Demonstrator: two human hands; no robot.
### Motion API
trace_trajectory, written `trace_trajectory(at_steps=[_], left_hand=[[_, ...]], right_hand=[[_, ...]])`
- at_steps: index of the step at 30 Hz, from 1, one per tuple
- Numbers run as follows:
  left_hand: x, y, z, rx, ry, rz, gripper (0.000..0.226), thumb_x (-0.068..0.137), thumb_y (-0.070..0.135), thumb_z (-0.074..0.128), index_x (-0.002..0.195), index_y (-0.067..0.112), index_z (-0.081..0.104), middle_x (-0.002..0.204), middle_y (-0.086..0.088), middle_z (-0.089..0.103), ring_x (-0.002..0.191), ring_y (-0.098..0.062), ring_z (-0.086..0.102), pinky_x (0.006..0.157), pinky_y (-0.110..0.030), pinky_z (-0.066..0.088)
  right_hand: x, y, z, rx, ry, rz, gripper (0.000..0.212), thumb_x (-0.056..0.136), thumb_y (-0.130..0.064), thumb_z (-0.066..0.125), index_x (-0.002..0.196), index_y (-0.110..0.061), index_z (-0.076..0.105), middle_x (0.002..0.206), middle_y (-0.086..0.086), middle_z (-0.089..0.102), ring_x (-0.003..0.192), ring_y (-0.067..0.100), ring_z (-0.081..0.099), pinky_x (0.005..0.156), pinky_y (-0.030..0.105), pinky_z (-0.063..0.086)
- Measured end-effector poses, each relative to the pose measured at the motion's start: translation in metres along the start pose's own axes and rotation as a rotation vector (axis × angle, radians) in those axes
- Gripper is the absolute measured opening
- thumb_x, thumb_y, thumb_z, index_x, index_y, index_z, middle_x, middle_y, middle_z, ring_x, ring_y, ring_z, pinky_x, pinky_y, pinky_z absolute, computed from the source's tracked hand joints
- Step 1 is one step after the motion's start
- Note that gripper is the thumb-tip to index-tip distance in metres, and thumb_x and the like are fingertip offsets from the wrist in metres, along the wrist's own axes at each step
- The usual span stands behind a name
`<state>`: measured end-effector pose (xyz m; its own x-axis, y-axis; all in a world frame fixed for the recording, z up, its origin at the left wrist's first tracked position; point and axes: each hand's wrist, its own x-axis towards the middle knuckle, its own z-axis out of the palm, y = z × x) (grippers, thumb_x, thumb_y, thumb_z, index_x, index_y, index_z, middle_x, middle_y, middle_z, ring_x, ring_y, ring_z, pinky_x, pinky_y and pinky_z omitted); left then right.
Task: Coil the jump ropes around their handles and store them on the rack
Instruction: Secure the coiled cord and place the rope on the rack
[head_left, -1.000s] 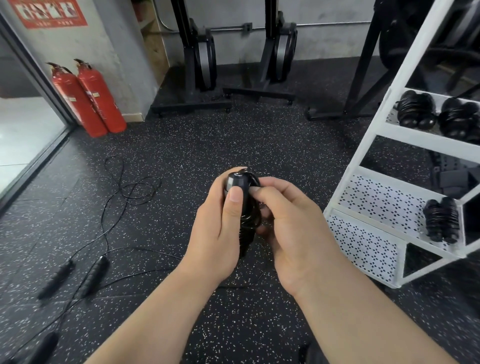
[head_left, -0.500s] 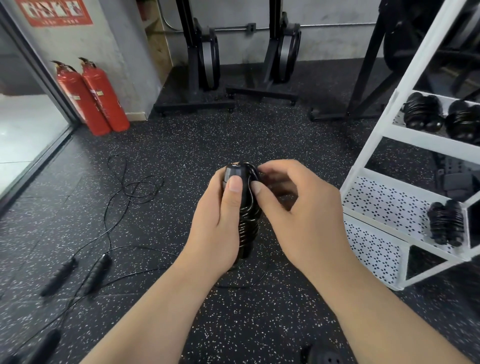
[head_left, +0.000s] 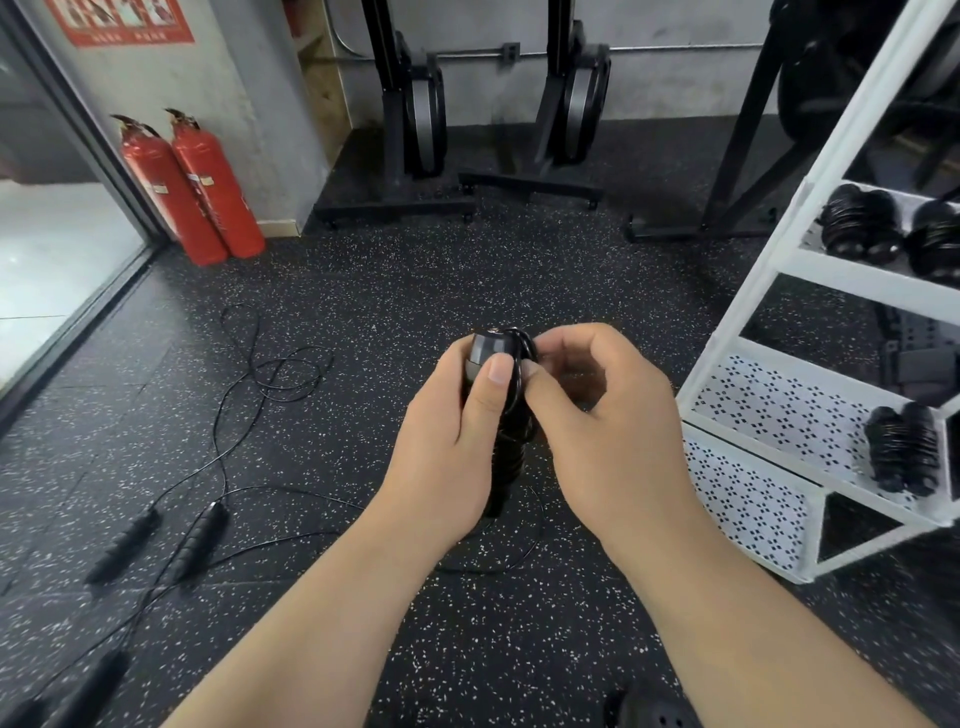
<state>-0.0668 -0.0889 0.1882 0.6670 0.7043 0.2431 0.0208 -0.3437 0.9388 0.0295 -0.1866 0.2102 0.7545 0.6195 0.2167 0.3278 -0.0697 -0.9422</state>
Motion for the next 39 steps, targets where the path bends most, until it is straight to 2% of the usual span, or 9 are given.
trace_trajectory(at_steps=[6,9,17,22,26,29,33,36,39], left_hand=[[0.0,-0.001,0.002,0.068,0.02,0.002,0.024,0.106,0.052,0.038,0.101,0.038,0.057,0.088,0.025,0.067,0.077,0.002,0.061,0.066,-0.014,0.042],[0.0,-0.004,0.002,0.085,0.035,0.007,0.028,0.108,0.053,0.036,0.109,0.037,0.059,0.096,0.021,0.07,0.085,-0.004,0.066,0.071,-0.019,0.048],[-0.004,-0.006,0.003,0.151,0.011,0.02,0.049,0.106,0.058,0.034,0.136,0.028,0.059,0.112,0.029,0.068,0.098,0.002,0.067,0.075,-0.011,0.045],[-0.006,-0.007,0.005,0.147,0.002,0.063,0.044,0.109,0.054,0.037,0.141,0.031,0.057,0.113,0.024,0.072,0.104,0.002,0.069,0.079,-0.01,0.047],[-0.004,-0.008,0.01,0.1,0.012,0.021,0.041,0.109,0.055,0.039,0.136,0.033,0.061,0.112,0.024,0.073,0.103,0.001,0.07,0.079,-0.015,0.049],[-0.001,-0.009,0.011,0.045,0.04,-0.061,0.035,0.108,0.053,0.037,0.115,0.032,0.065,0.098,0.024,0.072,0.086,0.003,0.066,0.071,-0.015,0.045],[0.001,-0.002,0.01,-0.115,0.052,-0.21,0.039,0.111,0.05,0.038,0.105,0.029,0.07,0.095,0.01,0.077,0.084,-0.007,0.07,0.076,-0.028,0.057],[-0.002,0.014,0.01,-0.402,0.026,-0.392,0.053,0.108,0.061,0.039,0.099,0.023,0.075,0.093,-0.017,0.078,0.072,-0.036,0.073,0.067,-0.049,0.064],[0.0,0.018,0.007,-0.54,0.055,-0.496,0.06,0.104,0.066,0.044,0.105,0.016,0.077,0.096,-0.025,0.077,0.071,-0.041,0.071,0.071,-0.055,0.064]], right_hand=[[-0.001,0.0,0.002,0.148,-0.03,0.109,0.007,0.098,-0.034,0.071,0.106,-0.034,0.071,0.1,-0.014,0.075,0.093,0.007,0.071,0.091,0.042,0.06],[0.0,0.001,0.001,0.174,-0.058,0.139,0.011,0.097,-0.033,0.075,0.108,-0.033,0.072,0.101,-0.011,0.076,0.094,0.006,0.072,0.092,0.04,0.061],[0.0,0.005,0.004,0.133,-0.044,0.169,0.012,0.099,-0.034,0.071,0.106,-0.038,0.062,0.099,-0.012,0.07,0.091,0.005,0.068,0.087,0.041,0.06],[-0.002,0.004,0.008,0.081,0.006,0.155,0.02,0.102,-0.029,0.066,0.114,-0.043,0.057,0.103,-0.017,0.068,0.093,-0.001,0.065,0.089,0.038,0.059],[-0.003,0.005,0.007,-0.068,0.065,0.052,0.023,0.102,-0.025,0.066,0.118,-0.041,0.067,0.112,-0.025,0.069,0.104,-0.005,0.064,0.096,0.028,0.056],[0.003,0.008,0.001,-0.077,0.1,0.065,0.018,0.096,-0.029,0.078,0.11,-0.04,0.076,0.103,-0.027,0.074,0.098,-0.003,0.068,0.091,0.031,0.059],[0.018,0.014,-0.013,0.256,-0.093,0.235,0.021,0.09,-0.018,0.086,0.106,-0.03,0.081,0.09,-0.012,0.075,0.08,0.005,0.07,0.067,0.031,0.058],[0.026,0.013,-0.024,0.575,-0.289,0.379,0.021,0.094,-0.013,0.076,0.115,-0.019,0.077,0.08,-0.002,0.06,0.064,0.01,0.051,0.058,0.028,0.047],[0.028,0.012,-0.026,0.691,-0.36,0.413,0.016,0.099,-0.007,0.068,0.112,-0.015,0.073,0.086,0.005,0.054,0.059,0.01,0.04,0.052,0.024,0.041]])
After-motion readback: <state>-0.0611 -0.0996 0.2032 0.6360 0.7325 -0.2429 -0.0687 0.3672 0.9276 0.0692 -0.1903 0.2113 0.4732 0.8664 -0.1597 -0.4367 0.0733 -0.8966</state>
